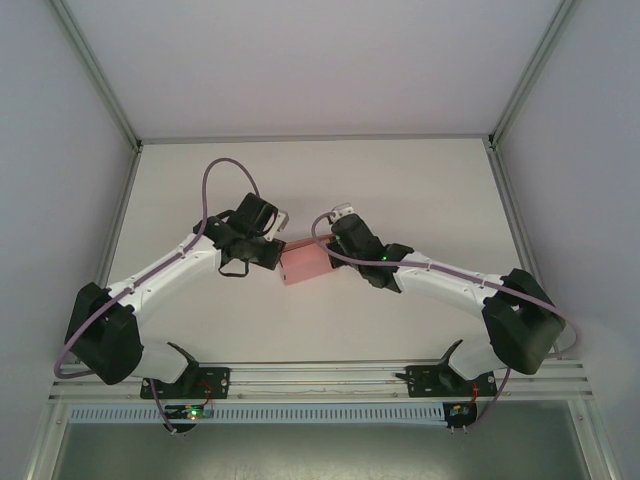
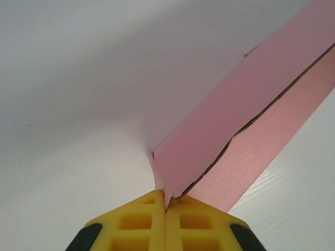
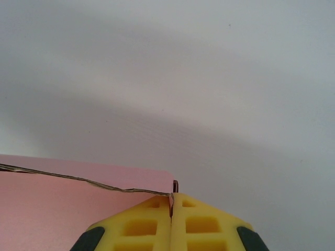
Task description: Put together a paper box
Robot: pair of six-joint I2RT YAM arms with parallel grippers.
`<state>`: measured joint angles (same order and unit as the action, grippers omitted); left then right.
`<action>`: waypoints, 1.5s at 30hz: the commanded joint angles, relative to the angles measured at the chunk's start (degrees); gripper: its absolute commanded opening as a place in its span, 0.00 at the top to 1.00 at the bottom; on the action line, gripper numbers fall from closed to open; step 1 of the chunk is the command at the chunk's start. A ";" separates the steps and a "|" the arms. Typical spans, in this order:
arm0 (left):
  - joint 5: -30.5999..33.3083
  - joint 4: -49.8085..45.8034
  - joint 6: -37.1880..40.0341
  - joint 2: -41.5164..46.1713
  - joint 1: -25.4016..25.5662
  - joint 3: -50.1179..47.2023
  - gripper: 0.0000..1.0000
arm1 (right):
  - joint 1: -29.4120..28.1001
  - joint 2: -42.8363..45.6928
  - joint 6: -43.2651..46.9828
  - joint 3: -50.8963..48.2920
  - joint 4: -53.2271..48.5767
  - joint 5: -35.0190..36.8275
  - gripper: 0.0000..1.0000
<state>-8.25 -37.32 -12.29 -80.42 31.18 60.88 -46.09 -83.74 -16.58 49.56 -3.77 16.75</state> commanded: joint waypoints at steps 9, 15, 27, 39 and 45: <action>-4.78 -5.50 -11.34 -3.20 -1.40 5.41 1.00 | -8.47 -4.92 -0.02 -1.75 -3.77 11.86 1.00; -10.49 -2.86 -21.07 -3.25 -2.50 5.91 1.00 | -9.68 -6.31 -1.21 -3.11 -1.88 11.02 1.00; -17.10 -3.61 -28.53 -4.84 -5.73 8.73 1.00 | -10.87 -6.93 -2.56 -4.60 0.11 9.25 1.00; -13.57 2.82 -27.73 -3.91 -5.53 -0.32 1.00 | -10.96 -6.80 -3.79 -4.99 1.76 9.00 1.00; -11.62 11.44 -30.80 -0.41 -4.58 -9.62 1.00 | -11.13 -6.78 -4.45 -5.29 2.55 8.65 1.00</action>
<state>-17.06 -28.49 -41.01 -79.61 25.02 55.68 -54.65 -87.94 -20.03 46.96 3.62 34.11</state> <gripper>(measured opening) 0.060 0.050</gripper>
